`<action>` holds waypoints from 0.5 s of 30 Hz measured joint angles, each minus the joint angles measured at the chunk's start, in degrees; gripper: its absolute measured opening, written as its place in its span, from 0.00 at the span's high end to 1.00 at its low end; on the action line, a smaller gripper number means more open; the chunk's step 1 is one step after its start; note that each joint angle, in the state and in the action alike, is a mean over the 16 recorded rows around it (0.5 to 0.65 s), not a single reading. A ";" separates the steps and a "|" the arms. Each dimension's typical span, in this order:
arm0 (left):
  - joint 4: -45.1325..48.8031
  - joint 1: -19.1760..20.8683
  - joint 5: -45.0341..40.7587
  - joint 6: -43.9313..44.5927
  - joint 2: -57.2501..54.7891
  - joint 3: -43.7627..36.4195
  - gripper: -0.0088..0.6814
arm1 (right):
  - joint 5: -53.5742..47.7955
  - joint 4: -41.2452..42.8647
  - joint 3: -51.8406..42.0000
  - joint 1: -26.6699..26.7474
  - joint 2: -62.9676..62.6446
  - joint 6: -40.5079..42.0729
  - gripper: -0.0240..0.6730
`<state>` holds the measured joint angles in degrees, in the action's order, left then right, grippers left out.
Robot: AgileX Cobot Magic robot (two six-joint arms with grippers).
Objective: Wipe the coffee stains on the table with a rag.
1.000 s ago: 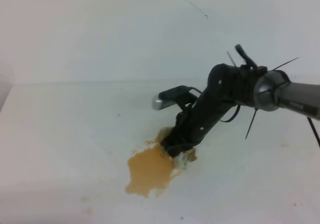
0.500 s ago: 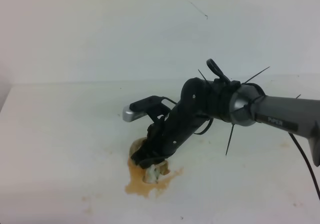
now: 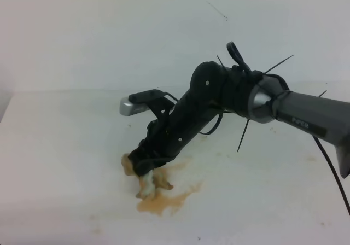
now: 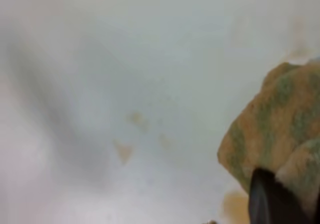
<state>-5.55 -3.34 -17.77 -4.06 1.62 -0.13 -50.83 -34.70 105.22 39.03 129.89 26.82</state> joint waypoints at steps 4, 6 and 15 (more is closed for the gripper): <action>0.00 0.00 0.00 0.00 0.00 -0.13 0.99 | -2.18 -0.17 0.77 1.06 0.95 -1.47 0.97; 0.00 0.00 0.00 0.00 0.00 -0.13 0.99 | -2.99 0.73 0.78 1.58 1.54 -2.66 0.97; 0.00 0.00 0.00 0.00 0.00 -0.13 0.99 | -5.55 10.23 -0.15 2.71 3.66 -9.38 0.97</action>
<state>-5.55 -3.34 -17.77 -4.06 1.62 -0.27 -56.38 -24.47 105.07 41.75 133.55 17.44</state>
